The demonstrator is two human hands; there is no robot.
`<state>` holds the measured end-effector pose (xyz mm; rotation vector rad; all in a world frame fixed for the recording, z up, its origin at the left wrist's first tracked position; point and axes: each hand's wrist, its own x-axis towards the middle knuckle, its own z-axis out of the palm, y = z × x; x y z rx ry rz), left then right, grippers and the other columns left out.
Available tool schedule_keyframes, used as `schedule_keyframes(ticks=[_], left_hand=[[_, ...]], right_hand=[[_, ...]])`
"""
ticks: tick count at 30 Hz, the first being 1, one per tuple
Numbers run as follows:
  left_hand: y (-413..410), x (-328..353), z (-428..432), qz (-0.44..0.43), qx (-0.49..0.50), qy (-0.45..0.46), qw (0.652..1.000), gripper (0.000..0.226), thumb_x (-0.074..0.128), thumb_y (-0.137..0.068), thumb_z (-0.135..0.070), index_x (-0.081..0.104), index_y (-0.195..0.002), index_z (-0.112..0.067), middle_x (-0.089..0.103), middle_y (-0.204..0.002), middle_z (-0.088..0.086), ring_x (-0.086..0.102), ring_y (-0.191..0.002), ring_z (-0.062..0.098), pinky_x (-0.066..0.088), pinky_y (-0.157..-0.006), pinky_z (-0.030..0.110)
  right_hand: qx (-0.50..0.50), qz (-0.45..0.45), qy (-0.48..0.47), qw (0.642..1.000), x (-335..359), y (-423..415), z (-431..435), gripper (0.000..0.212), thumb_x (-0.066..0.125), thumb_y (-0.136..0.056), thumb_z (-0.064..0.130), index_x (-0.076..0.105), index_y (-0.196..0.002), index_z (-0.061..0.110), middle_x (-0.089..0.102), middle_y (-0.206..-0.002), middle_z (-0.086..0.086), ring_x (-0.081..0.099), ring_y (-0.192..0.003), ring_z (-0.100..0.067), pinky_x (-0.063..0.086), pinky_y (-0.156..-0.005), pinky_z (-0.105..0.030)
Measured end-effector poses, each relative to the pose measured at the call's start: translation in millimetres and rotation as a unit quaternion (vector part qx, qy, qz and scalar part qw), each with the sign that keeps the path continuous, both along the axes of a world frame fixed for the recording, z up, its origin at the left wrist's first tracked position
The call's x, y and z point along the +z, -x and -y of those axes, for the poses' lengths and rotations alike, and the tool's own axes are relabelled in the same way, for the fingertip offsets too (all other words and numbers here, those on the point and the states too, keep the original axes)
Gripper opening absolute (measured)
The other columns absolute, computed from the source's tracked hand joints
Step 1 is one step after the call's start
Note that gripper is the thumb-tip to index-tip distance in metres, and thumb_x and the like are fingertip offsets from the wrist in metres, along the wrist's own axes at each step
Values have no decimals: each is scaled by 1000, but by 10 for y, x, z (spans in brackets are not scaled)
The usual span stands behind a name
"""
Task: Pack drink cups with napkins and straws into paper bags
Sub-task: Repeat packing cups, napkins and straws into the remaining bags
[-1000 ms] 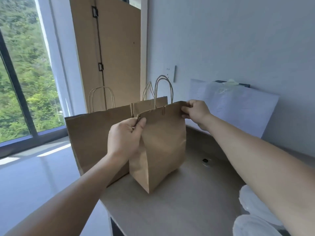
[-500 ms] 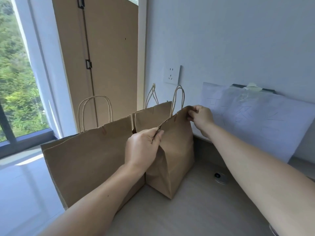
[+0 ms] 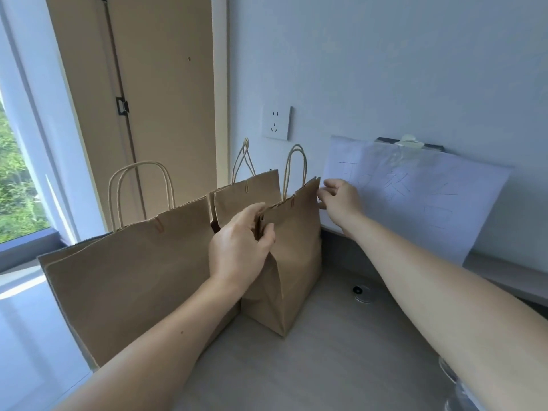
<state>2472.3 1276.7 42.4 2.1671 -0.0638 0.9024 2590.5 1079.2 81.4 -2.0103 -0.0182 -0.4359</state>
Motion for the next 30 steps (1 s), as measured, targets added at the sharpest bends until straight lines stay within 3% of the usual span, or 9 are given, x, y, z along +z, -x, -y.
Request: schedule_keyframes(ticks=[1,3,7,11,13,18,26,30], left_hand=[[13,16,24,7,-3,-17,1000,44,67,-87,-30,58,-130,-33,64,-109,-19,57,-99,7,42,-78,25],[51,66,78,59,21,-77,995,67,71,-83,-25,45,-144,-26,55,-134,-6,48,-123,19,38,-98,35],[267,184,366,119,38,-173,977,76,73,-77,-26,42,-147,-20,43,-148,4,30,-139,27,20,-114,47],[542,251,811,73,-14,-232,970,68,64,-84,-36,42,-146,-18,36,-153,5,22,-145,28,10,-116,44],[703,288,1104,29,-45,-254,966,65,56,-89,-43,39,-147,-19,32,-155,4,17,-147,26,11,-116,43],[1288,359,1920,-19,-116,-269,956,65,48,-92,-51,33,-149,-22,30,-157,2,17,-147,23,17,-116,42],[2437,307,3247,-83,-211,-341,912,61,48,-91,-52,40,-143,-21,37,-150,3,31,-139,26,27,-111,44],[2932,242,3882,-114,-258,-356,891,65,52,-88,-53,40,-143,-20,40,-148,5,33,-138,28,28,-110,45]], right_hand=[[3,2,0,1000,21,76,44,41,59,-95,16,53,-135,7,63,-127,-9,68,-95,-19,53,-96,-39],[7,5,15,1000,67,254,150,43,61,-95,18,51,-135,7,61,-129,-8,65,-88,-13,55,-91,-36],[19,-11,142,990,177,687,465,53,65,-93,29,48,-140,10,56,-138,-5,58,-118,-19,47,-104,-42],[56,-57,309,948,278,1274,880,61,60,-95,42,41,-146,14,45,-150,-3,44,-136,-19,36,-111,-34],[53,-63,348,934,322,1626,1128,63,59,-95,45,40,-147,16,41,-153,0,40,-139,-18,33,-111,-32],[9,-71,375,924,413,2639,1851,62,61,-93,48,44,-144,18,43,-150,0,45,-133,-21,36,-104,-29],[-82,-128,372,916,200,4360,3172,60,60,-94,47,46,-143,14,44,-149,-6,42,-135,-23,35,-109,-35],[-118,-155,361,912,52,5026,3698,58,61,-94,44,49,-141,12,44,-149,-8,41,-136,-23,32,-109,-31]])
